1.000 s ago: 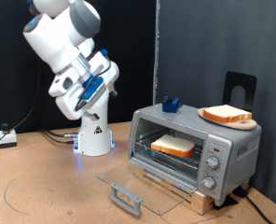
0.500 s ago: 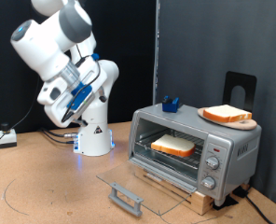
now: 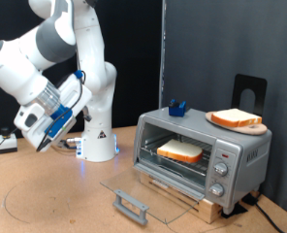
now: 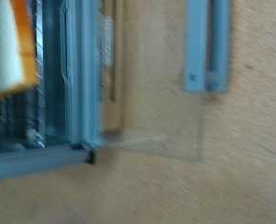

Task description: Make a piece of toast with the oven

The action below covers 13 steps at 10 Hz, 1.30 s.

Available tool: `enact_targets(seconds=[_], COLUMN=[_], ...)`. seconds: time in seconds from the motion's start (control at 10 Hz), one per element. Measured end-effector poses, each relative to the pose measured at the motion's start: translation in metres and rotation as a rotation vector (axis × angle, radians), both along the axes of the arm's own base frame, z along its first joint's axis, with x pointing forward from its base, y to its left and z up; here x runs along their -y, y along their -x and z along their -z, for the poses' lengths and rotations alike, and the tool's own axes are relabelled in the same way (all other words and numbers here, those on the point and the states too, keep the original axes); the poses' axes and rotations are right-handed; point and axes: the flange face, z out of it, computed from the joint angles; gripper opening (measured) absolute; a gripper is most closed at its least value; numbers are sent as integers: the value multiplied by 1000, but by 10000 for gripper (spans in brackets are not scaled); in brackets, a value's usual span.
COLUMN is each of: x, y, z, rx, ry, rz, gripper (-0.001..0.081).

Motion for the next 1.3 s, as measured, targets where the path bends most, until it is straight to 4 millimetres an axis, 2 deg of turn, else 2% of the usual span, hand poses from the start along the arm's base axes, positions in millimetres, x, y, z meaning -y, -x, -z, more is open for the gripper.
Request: enact_targets(seconds=[0.3,0.6,1.0,1.3], x=[13,11,23,16], y=[-13,-6,-6,-6], z=[19,27,78,121], rx=[23,-54,-96,-158], ry=[-6,-60,-70,-127], rz=[-39,-47,14,21], gripper=[809,809,809,809])
